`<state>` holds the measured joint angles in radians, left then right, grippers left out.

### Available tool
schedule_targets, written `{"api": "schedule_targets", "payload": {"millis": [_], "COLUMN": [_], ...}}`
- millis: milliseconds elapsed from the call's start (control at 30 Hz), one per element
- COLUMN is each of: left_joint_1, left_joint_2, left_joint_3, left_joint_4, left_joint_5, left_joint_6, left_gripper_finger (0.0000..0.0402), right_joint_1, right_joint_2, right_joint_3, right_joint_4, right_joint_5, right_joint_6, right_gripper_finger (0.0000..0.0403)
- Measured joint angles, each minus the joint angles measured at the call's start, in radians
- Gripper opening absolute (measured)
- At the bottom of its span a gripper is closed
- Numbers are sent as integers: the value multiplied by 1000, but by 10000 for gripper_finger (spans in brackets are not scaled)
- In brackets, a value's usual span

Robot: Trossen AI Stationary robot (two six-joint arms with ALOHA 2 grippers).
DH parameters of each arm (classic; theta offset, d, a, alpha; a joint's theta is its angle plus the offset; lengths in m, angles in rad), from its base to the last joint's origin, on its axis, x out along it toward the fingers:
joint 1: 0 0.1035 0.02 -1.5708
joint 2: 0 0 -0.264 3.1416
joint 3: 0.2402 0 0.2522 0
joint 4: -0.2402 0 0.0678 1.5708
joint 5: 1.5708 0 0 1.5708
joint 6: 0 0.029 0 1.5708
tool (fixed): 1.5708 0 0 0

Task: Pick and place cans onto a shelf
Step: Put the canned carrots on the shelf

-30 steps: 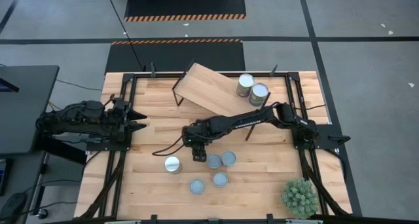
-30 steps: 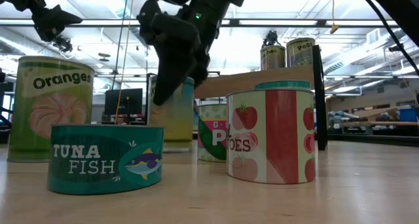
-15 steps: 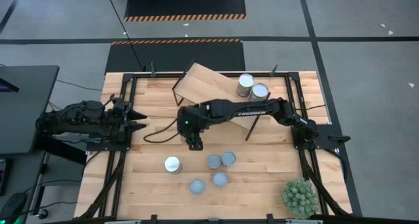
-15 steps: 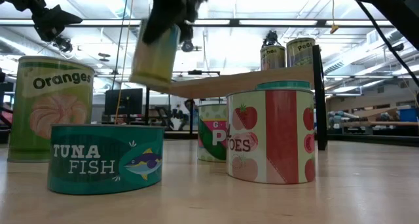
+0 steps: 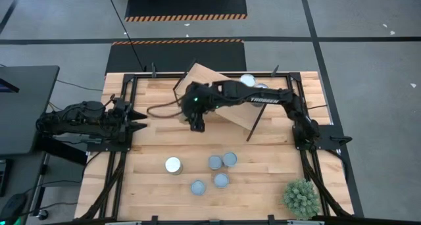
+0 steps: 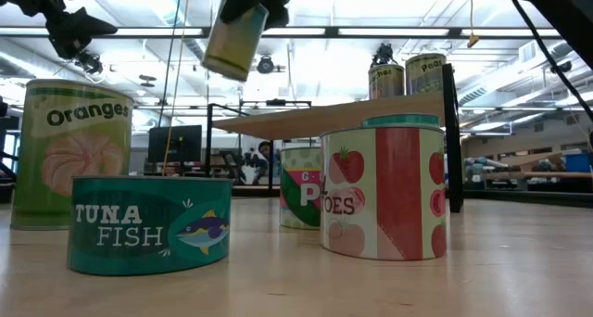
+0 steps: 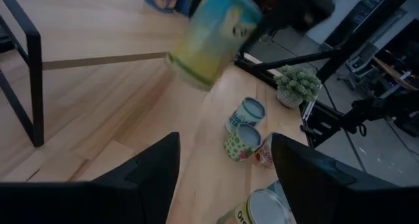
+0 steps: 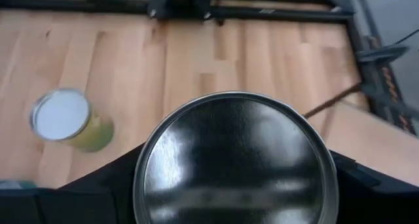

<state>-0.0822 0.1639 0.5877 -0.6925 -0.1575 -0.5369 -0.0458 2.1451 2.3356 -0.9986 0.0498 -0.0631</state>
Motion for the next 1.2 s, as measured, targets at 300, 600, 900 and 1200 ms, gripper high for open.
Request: {"api": "schedule_targets", "payload": {"millis": [300,600,900,1200], "left_joint_1": [0,0,0,0], "left_joint_2": [0,0,0,0], "left_joint_3": [0,0,0,0], "left_joint_4": [0,1,1,0], "left_joint_5": [-6,-6,-30,-49], "left_joint_6": [-1,-8,-10,-10], "left_gripper_finger": [247,247,247,247], "right_joint_1": [-76,-166,-270,-355], "right_joint_2": [-68,-121,-122,-124], "right_joint_3": [0,0,-1,-1], "right_joint_4": [1,-3,-61,-89], "right_joint_5": [17,61,31,-32], "right_joint_6": [-19,-64,-113,-123], "right_gripper_finger": [316,316,316,316]}}
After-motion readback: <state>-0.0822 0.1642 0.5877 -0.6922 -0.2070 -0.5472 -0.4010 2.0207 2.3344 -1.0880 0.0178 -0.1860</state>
